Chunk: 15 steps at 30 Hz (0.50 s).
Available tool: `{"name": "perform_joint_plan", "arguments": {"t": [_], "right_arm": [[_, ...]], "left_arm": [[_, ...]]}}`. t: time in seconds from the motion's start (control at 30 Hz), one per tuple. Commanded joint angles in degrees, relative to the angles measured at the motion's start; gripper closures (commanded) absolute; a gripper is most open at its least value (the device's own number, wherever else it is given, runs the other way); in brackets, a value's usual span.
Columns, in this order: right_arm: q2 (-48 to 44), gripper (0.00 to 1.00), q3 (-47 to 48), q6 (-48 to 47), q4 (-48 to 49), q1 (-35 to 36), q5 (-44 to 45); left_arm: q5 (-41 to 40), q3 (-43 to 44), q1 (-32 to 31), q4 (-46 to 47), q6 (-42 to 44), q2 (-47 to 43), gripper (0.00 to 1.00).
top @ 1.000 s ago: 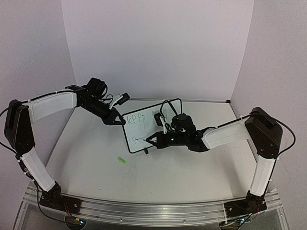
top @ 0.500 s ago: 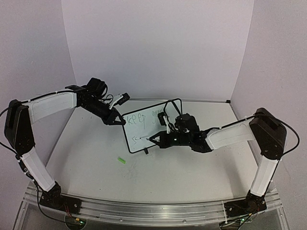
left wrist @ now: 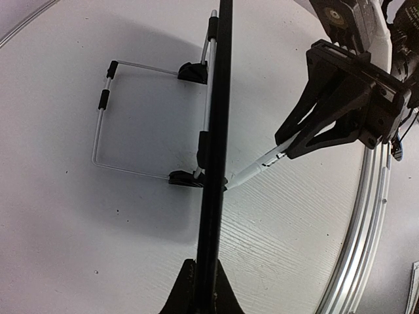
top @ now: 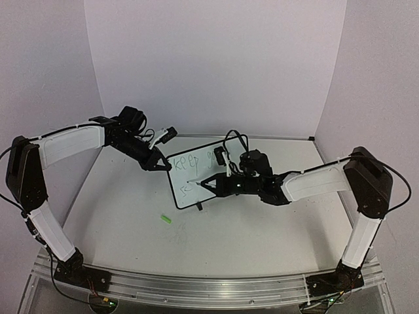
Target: Write a sentence on the whiteboard
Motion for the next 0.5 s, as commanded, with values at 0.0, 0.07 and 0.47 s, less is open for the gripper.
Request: {"name": "perform_joint_plan", "arguments": {"t": [0.0,0.07,0.47], "right_arm": [[1.74,1.0,2.62,0.67,1.83,-0.3,1.67],[2.47,1.0,2.99,0.77,1.63,-0.3,1.4],[3.32,1.0,0.01,1.95,1.38,-0.26,2.68]], "left_arm": [[-4.16,0.39,-0.03,-1.4,1.36,1.34,1.0],[-4.21,0.39,-0.06,-1.45,1.33,1.34,1.0],[-4.25,0.39,-0.03,-1.42,1.35,1.28,1.0]]}}
